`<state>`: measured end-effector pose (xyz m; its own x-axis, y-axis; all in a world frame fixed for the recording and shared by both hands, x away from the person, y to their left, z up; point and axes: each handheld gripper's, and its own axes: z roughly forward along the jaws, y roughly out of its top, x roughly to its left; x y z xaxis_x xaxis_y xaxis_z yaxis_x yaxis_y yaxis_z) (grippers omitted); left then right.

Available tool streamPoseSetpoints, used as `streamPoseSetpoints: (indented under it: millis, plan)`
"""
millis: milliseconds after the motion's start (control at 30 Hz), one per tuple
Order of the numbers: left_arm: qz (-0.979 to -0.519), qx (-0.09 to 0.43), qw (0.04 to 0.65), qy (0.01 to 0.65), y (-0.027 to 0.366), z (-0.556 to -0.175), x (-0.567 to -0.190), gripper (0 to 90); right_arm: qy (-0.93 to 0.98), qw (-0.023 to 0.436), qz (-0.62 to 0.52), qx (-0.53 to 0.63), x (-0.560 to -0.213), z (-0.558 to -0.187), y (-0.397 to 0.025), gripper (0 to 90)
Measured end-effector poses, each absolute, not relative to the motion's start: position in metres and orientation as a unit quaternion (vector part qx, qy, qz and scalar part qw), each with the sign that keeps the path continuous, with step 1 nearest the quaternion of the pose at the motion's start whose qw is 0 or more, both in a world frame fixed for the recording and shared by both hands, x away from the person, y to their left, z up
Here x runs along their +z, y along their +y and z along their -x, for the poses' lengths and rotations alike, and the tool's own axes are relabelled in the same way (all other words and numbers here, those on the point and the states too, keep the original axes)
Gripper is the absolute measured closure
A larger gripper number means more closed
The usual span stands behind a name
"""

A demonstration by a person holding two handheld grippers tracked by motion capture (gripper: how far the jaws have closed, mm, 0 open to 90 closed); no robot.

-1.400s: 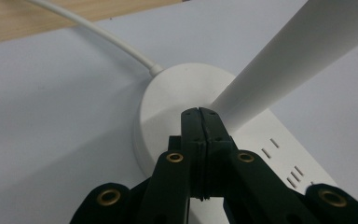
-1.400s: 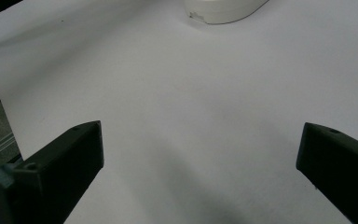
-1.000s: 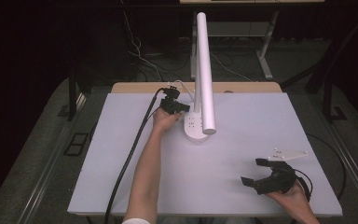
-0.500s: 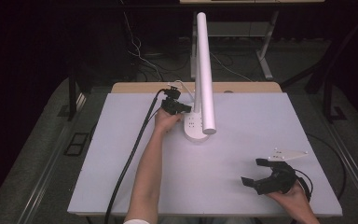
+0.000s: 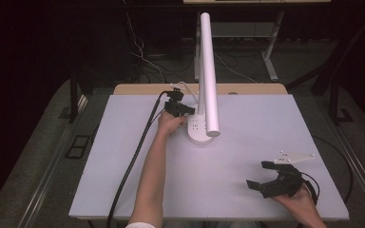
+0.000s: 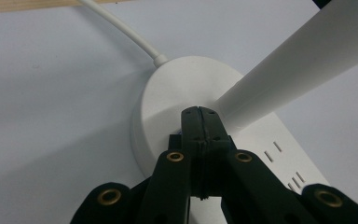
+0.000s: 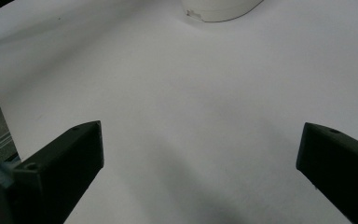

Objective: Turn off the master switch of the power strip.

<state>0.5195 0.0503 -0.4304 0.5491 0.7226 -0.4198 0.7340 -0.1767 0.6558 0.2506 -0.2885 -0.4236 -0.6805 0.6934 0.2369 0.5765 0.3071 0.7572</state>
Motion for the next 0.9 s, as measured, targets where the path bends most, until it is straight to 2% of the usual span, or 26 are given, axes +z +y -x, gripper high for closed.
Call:
streamPoseSetpoints:
  millis: [433,900]
  plan:
    - [-0.775,-0.004,0.414,0.478,0.0487,-0.5197,-0.4286,90.0,0.804,0.070,-0.397,0.438,-0.4232,-0.2501,-0.2891,0.0]
    - [-0.767,-0.008,0.432,0.474,0.0517,-0.5185,-0.4292,90.0,0.806,0.070,-0.395,0.434,-0.4239,-0.2504,-0.2880,0.0]
